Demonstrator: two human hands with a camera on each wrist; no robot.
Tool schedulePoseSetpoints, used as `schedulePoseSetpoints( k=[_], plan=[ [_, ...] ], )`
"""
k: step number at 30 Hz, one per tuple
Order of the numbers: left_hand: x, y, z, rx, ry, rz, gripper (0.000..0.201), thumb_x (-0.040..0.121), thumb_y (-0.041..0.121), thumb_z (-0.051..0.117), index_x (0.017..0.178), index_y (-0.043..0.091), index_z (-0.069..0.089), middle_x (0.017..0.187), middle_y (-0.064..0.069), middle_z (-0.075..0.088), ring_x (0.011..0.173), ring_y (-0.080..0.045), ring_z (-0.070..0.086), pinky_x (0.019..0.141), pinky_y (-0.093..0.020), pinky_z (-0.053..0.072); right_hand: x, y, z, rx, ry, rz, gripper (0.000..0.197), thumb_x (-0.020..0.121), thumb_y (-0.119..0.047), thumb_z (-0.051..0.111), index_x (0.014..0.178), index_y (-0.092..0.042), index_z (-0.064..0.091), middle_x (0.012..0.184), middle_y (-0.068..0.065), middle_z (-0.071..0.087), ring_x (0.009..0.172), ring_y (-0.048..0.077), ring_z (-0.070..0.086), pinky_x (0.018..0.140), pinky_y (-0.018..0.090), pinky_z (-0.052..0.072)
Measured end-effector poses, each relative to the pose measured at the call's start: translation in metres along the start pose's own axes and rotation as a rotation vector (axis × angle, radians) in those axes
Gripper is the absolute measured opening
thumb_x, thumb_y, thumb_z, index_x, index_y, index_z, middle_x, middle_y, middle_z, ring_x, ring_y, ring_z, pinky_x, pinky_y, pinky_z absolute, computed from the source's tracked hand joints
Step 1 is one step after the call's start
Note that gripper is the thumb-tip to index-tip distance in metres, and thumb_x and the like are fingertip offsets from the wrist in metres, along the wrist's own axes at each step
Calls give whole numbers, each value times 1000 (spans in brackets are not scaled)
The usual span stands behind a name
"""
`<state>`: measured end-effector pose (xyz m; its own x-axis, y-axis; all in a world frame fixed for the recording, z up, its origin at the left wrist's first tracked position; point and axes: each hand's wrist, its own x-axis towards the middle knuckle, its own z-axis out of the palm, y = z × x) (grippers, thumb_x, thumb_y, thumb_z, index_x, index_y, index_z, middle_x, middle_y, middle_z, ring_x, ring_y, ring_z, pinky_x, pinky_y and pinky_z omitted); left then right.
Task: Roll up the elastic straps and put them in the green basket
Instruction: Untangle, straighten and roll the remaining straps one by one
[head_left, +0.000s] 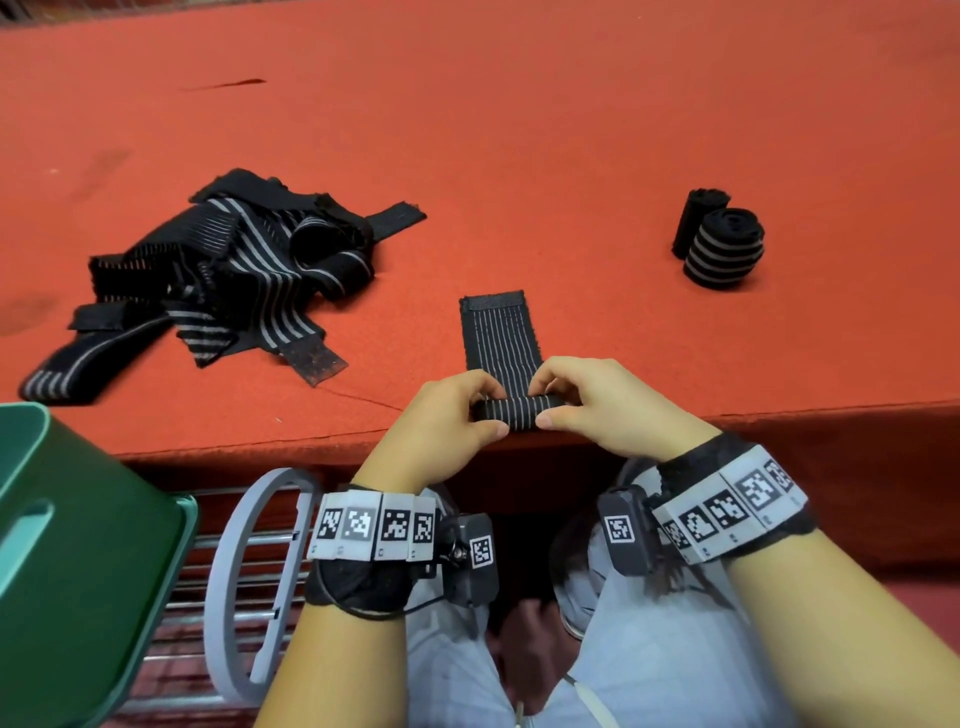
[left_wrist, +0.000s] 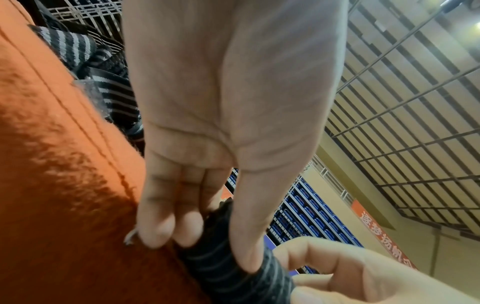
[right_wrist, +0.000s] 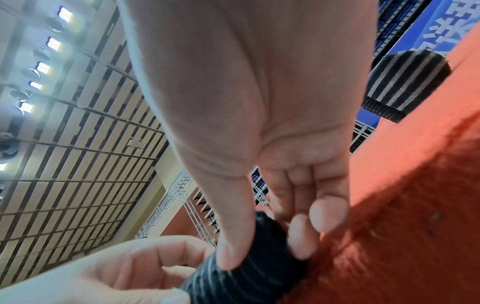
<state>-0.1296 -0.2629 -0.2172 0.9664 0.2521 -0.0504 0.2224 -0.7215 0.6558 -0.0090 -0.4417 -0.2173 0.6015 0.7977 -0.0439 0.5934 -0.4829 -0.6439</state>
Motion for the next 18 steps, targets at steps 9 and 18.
schedulePoseSetpoints(
  k=[9,18],
  plan=[
    [7,-2,2,-11,-20,-13,28,90,23,70,117,18,64,104,4,50,70,-5,51,88,-41,51,10,3,3,-11,-5,11,10,90,-30,70,98,-29,65,100,-7,56,91,9,54,84,30,42],
    [9,-6,7,31,116,85,21,87,27,71,105,33,61,96,11,50,84,-12,52,84,-40,48,14,0,6,38,90,36,11,94,-26,63,104,-29,60,93,-6,61,82,15,57,76,34,45]
  ],
)
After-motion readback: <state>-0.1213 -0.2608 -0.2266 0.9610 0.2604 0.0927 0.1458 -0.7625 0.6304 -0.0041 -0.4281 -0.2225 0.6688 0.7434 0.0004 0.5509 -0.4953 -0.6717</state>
